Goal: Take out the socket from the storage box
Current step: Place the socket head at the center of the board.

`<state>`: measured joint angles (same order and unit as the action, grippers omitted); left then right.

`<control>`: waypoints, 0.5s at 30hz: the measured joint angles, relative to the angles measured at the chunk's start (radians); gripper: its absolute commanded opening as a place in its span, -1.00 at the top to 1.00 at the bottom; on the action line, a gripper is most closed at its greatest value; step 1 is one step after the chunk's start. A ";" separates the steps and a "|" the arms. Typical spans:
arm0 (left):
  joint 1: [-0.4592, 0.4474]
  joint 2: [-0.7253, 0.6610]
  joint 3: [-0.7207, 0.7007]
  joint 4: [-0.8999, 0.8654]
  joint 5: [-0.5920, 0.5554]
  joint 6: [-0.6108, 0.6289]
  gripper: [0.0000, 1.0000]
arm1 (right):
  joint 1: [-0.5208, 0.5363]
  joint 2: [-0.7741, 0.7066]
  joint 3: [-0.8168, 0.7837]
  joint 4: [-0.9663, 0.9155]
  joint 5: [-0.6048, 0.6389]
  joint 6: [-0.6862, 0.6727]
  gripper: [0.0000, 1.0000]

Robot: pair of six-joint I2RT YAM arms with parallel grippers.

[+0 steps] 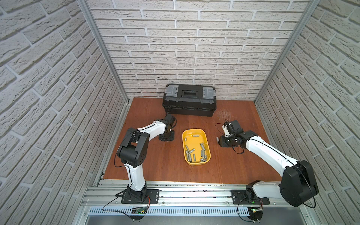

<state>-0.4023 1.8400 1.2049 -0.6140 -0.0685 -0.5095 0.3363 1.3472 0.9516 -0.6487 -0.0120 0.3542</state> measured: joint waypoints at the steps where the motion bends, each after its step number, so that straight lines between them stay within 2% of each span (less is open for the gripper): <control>1: 0.000 -0.013 0.000 0.000 0.002 0.000 0.26 | 0.011 0.004 0.026 -0.008 0.003 -0.007 0.01; 8: 0.000 -0.120 -0.003 0.002 0.002 -0.018 0.11 | 0.149 0.029 0.157 -0.015 0.016 -0.073 -0.06; 15: 0.013 -0.212 -0.074 0.018 -0.014 -0.063 0.05 | 0.274 0.163 0.186 -0.006 -0.011 -0.108 -0.09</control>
<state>-0.3897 1.6283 1.1305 -0.5957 -0.0830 -0.5724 0.6098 1.5101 1.1378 -0.6548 -0.0231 0.2462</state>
